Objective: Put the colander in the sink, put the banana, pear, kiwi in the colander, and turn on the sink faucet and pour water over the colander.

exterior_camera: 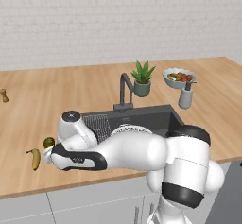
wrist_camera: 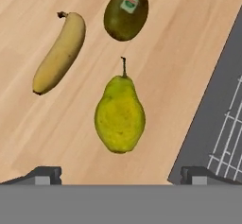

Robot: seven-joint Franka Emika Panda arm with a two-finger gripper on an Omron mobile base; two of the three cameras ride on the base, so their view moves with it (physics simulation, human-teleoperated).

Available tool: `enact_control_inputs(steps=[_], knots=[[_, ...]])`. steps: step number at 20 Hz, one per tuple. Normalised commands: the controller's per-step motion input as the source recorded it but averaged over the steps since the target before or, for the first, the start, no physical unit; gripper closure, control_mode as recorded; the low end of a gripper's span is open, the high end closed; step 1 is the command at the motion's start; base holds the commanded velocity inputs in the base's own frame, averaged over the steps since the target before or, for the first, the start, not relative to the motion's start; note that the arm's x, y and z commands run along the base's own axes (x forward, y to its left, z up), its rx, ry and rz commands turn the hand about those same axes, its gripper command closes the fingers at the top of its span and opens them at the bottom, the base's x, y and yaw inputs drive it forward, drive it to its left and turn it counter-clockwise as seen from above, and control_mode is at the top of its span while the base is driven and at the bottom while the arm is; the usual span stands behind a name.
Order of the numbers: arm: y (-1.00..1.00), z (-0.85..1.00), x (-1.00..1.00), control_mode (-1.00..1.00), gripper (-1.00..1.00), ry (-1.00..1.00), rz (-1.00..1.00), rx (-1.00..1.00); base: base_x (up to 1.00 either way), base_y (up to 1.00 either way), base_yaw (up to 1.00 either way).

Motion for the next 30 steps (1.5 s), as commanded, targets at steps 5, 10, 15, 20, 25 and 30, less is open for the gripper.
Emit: enact_control_inputs(steps=[5,10,15,20,25,30], knots=[[0.11,-0.23,0.19,-1.0,-1.0,0.0,0.0,0.0,0.0,0.0,0.0],[0.18,-0.16,0.1,-1.0,-1.0,0.03,0.0,0.0,0.0,0.0,0.0],[0.18,-0.14,0.06,-1.0,-1.0,0.03,0.0,0.0,0.0,0.0,0.0],[0.08,-0.15,0.07,-1.0,-1.0,0.01,0.0,0.0,0.0,0.0,0.0],[0.02,-0.19,0.08,-1.0,-1.0,0.0,0.0,0.0,0.0,0.0,0.0],[0.0,-0.12,0.04,-1.0,1.0,0.0,0.0,0.0,0.0,0.0,0.0]])
